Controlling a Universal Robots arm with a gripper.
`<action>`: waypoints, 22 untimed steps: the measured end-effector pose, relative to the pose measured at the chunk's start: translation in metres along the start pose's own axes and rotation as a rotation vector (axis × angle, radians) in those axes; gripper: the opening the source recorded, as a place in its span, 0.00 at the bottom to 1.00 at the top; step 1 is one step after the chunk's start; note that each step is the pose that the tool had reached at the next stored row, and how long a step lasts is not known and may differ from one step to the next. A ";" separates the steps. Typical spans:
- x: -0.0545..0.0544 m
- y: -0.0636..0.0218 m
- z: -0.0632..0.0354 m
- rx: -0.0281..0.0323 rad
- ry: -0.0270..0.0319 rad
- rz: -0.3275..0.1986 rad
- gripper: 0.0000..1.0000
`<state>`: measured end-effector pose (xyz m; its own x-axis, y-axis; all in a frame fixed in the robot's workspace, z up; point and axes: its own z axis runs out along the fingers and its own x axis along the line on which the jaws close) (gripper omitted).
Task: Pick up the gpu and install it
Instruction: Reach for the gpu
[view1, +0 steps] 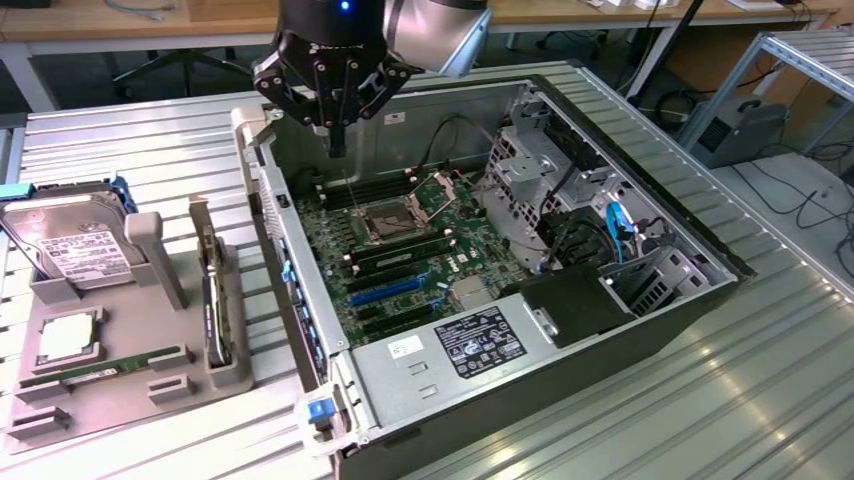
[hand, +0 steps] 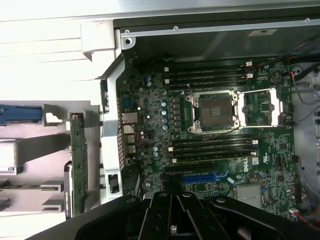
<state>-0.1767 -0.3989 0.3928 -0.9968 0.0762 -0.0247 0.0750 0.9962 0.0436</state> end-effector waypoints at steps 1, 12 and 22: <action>0.001 0.0000 0.0000 0.0000 0.0000 0.000 0.11; 0.005 -0.0004 -0.0002 0.0000 0.0000 0.000 0.11; 0.010 -0.0007 -0.0003 0.0000 0.0000 0.000 0.11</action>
<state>-0.1866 -0.3988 0.3928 -0.9968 0.0762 -0.0246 0.0751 0.9962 0.0436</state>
